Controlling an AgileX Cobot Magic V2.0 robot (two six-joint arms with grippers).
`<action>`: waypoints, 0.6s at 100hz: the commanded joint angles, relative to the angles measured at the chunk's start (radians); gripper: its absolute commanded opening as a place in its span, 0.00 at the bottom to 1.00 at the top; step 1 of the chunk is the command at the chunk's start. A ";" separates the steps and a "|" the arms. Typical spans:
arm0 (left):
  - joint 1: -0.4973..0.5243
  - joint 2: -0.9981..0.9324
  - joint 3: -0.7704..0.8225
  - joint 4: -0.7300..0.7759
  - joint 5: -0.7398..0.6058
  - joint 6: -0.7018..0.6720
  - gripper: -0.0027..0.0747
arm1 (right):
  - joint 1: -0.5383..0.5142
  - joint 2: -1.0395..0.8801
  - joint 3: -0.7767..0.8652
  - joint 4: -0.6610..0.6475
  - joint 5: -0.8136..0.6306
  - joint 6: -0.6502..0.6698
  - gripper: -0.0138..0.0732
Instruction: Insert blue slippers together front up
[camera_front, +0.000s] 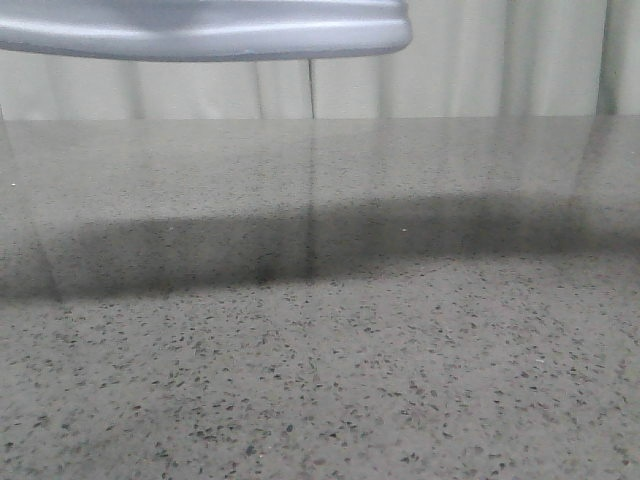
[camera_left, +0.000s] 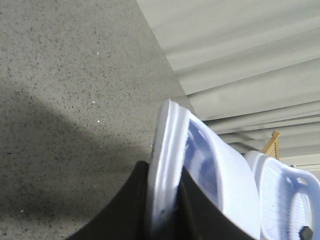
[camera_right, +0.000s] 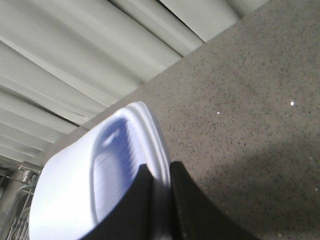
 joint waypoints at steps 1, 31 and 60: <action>-0.006 -0.004 -0.037 -0.069 0.017 0.001 0.06 | -0.007 -0.006 -0.034 0.030 -0.033 -0.015 0.04; -0.006 -0.004 -0.037 -0.144 0.067 0.026 0.06 | -0.007 0.000 -0.033 0.040 -0.003 -0.024 0.04; -0.006 -0.004 -0.037 -0.243 0.111 0.107 0.06 | -0.007 0.005 -0.033 0.123 0.036 -0.084 0.04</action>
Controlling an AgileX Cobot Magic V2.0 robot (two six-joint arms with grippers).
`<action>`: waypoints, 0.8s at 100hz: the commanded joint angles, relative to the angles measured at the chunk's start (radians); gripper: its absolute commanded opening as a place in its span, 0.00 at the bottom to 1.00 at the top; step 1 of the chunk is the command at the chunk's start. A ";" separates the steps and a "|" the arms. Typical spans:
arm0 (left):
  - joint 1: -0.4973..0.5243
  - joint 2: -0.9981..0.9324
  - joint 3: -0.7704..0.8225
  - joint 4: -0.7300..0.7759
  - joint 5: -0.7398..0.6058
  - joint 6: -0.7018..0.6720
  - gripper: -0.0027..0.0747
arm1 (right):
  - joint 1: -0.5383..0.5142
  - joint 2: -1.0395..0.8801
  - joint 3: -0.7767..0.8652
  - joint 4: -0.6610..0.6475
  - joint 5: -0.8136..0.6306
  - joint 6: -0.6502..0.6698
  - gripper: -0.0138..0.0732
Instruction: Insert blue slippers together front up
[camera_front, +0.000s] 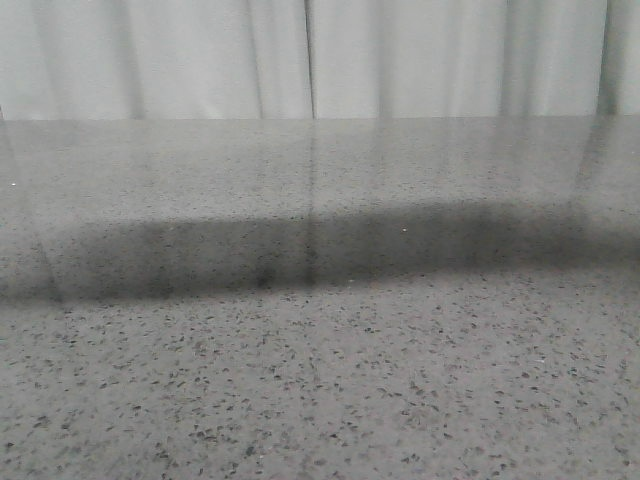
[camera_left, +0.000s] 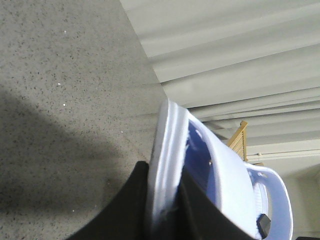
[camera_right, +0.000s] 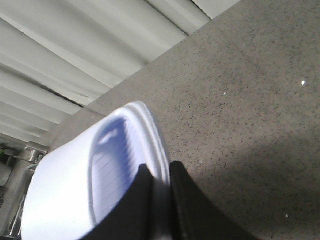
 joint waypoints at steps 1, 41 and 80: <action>-0.006 -0.004 -0.037 -0.098 0.041 0.035 0.06 | -0.007 0.009 -0.033 0.078 -0.033 -0.041 0.04; -0.006 -0.004 -0.037 -0.193 0.141 0.091 0.06 | -0.007 0.084 -0.033 0.220 0.004 -0.222 0.04; -0.006 -0.004 -0.037 -0.231 0.179 0.126 0.06 | -0.007 0.203 -0.033 0.363 0.077 -0.422 0.04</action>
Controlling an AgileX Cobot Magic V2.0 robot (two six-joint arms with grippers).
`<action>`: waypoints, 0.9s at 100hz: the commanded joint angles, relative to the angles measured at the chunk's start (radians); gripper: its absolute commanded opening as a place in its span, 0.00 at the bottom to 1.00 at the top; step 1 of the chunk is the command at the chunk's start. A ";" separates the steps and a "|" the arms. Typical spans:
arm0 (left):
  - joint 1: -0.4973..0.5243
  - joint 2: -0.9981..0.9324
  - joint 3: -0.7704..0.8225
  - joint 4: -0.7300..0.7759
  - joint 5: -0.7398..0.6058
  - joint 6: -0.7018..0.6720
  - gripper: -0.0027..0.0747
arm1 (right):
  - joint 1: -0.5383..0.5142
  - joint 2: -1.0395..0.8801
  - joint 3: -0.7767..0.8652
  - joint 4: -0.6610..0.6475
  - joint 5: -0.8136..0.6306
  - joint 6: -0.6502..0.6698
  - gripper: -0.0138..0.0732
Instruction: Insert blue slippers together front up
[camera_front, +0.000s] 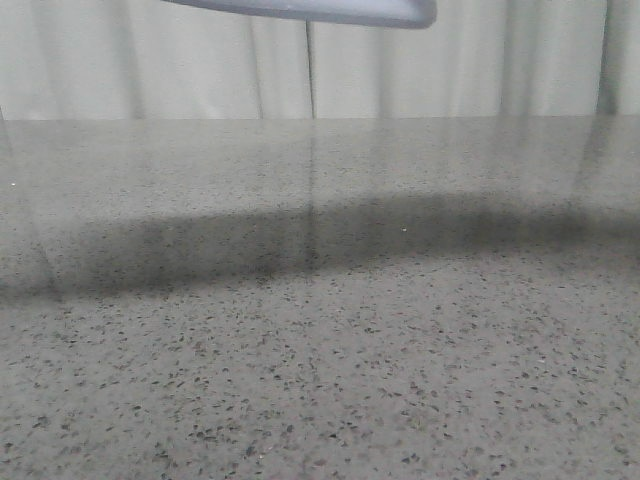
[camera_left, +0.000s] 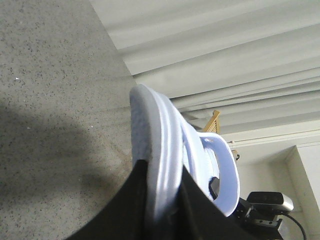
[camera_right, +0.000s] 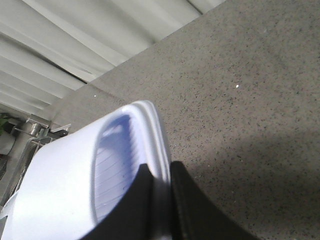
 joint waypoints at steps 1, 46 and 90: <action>-0.006 -0.004 -0.037 -0.085 0.113 -0.001 0.06 | 0.001 0.030 -0.033 0.123 0.056 -0.087 0.04; -0.006 -0.002 -0.037 -0.106 0.133 0.001 0.06 | 0.009 0.154 -0.033 0.307 0.164 -0.275 0.04; -0.031 0.002 -0.037 -0.125 0.150 0.025 0.06 | 0.193 0.202 -0.033 0.341 0.107 -0.344 0.04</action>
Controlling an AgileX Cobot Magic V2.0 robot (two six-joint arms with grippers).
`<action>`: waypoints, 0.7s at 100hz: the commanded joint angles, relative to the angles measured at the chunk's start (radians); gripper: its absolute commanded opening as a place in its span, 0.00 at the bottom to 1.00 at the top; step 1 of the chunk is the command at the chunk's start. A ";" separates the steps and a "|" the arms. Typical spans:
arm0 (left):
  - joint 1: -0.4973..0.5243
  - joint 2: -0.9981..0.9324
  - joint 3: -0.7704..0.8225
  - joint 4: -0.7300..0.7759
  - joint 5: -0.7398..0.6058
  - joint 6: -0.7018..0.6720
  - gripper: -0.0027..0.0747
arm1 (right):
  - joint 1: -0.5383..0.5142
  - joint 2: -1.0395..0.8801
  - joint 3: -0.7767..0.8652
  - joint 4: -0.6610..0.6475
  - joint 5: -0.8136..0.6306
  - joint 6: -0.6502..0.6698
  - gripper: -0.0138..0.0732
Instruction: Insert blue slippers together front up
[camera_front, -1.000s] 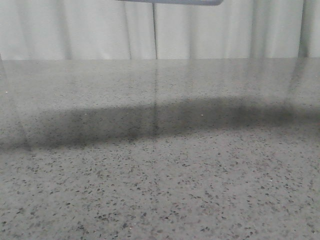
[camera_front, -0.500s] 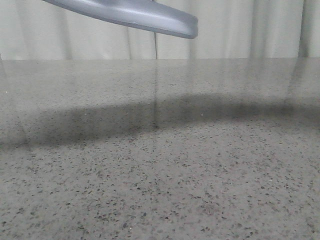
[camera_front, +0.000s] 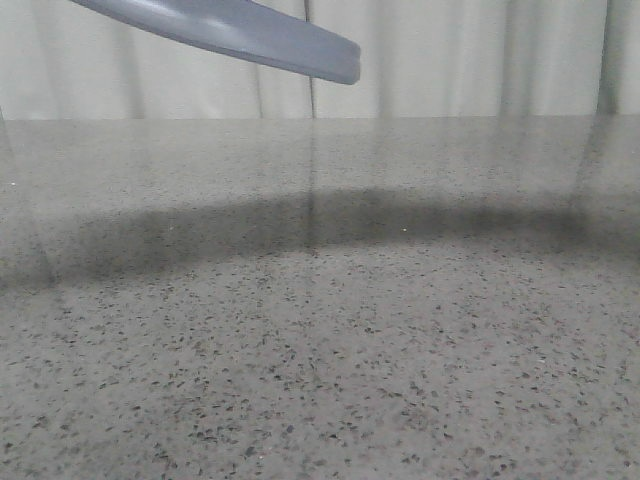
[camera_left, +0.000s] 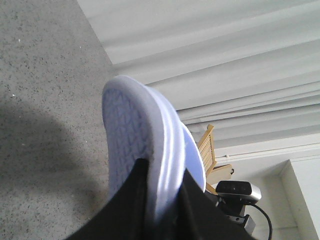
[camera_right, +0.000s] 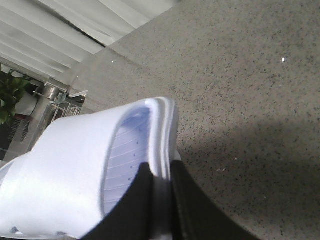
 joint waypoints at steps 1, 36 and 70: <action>-0.036 0.002 -0.037 -0.072 0.178 -0.006 0.06 | 0.054 -0.007 -0.033 0.086 0.138 -0.042 0.04; -0.064 0.002 -0.037 -0.068 0.175 -0.002 0.06 | 0.072 -0.005 -0.033 0.127 0.118 -0.112 0.04; -0.064 0.002 -0.034 -0.015 0.047 -0.002 0.06 | 0.070 -0.008 -0.033 0.042 -0.004 -0.140 0.05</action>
